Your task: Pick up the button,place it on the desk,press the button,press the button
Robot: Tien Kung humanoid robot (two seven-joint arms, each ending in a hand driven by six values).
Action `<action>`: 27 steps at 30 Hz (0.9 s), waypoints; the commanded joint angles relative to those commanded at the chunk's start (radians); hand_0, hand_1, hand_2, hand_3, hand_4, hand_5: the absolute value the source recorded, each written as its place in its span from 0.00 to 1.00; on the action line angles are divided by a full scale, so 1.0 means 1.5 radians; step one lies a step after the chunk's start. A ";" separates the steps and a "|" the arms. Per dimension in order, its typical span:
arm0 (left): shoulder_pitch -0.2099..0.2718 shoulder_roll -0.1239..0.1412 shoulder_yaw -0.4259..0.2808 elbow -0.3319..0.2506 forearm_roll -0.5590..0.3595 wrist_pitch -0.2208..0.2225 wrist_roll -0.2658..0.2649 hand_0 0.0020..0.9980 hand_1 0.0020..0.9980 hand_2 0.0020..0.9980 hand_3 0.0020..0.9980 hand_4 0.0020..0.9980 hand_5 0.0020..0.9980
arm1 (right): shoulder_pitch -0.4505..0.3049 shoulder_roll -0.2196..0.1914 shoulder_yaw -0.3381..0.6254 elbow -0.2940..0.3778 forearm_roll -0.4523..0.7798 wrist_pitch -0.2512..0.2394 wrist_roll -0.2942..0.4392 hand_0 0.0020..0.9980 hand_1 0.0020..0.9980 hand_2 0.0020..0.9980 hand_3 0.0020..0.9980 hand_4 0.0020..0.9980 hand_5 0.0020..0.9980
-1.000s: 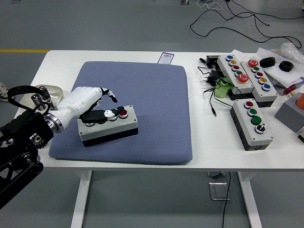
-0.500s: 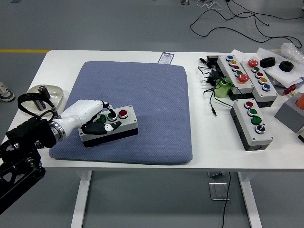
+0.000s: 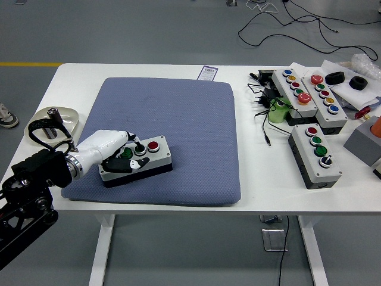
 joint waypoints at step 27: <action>-0.046 -0.032 0.036 0.014 -0.027 0.096 -0.008 0.00 0.00 0.00 0.63 0.70 0.82 | 0.006 -0.001 -0.015 0.000 0.013 0.000 0.000 0.67 0.66 0.68 0.62 0.31 0.17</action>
